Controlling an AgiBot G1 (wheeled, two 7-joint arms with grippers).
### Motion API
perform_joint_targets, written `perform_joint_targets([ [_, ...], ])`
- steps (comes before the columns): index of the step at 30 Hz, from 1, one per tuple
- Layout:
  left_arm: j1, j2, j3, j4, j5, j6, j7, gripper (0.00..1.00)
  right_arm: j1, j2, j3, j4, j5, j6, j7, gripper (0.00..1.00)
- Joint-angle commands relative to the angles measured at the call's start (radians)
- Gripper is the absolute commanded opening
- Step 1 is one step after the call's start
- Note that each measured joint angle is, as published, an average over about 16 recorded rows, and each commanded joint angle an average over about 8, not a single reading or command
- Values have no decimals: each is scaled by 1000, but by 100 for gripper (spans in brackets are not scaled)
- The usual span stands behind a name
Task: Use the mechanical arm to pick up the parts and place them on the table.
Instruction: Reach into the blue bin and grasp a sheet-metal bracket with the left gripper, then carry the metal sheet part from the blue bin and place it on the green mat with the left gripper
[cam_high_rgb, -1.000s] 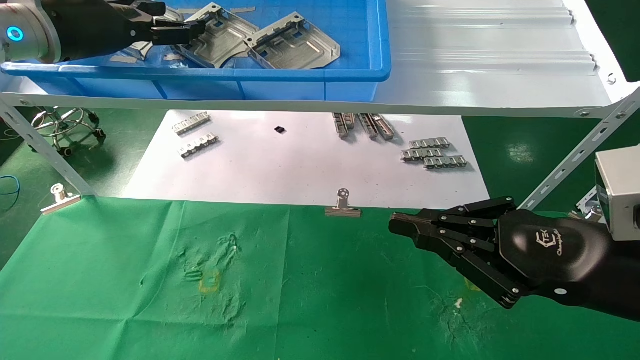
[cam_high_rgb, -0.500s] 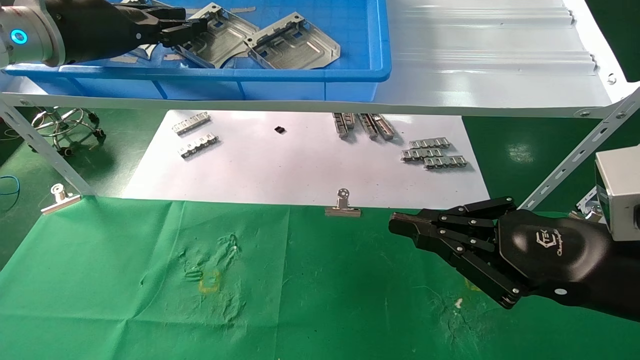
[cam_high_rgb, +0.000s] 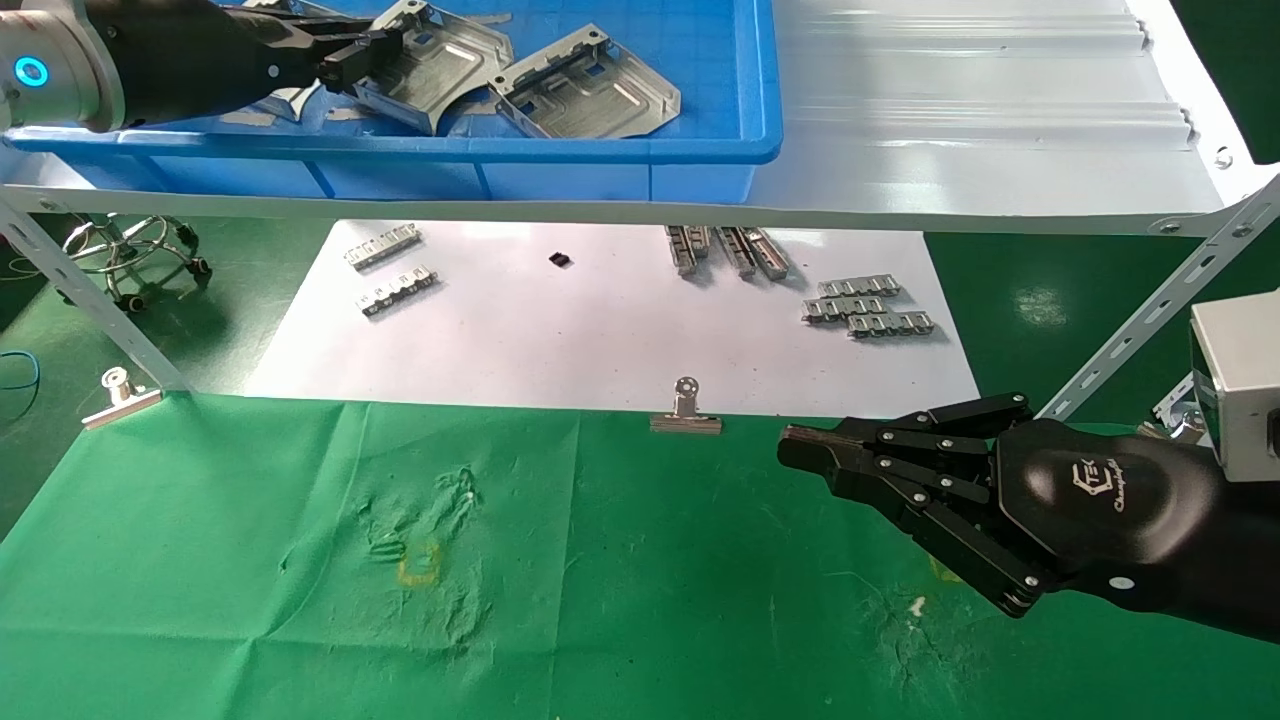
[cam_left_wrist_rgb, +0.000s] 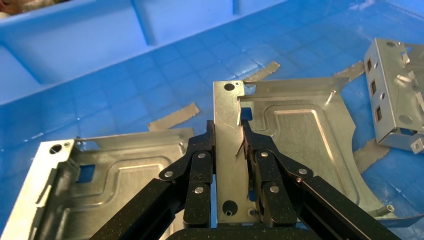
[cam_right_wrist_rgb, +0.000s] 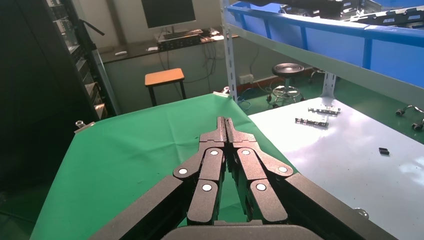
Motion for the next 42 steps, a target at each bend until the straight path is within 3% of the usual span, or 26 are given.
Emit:
perform_joint_targets([
  [1,-2,0,-1,0,-1,-1,0,0,0,0,0,0,0,0,0,0],
  [13,-29,-73,-52,-30,-76,207,27,0,0,0,0,0,0,0,0,0],
  [27,25,-205,-80,-103,-133,624,238,0,0,0,0,0,0,0,0,0],
  [35,106,-274,-61,-206,-167,659,329,0,0,0,0,0,0,0,0,0],
  [42,230,-349,-14,-393,-267,664,359,0,0,0,0,0,0,0,0,0],
])
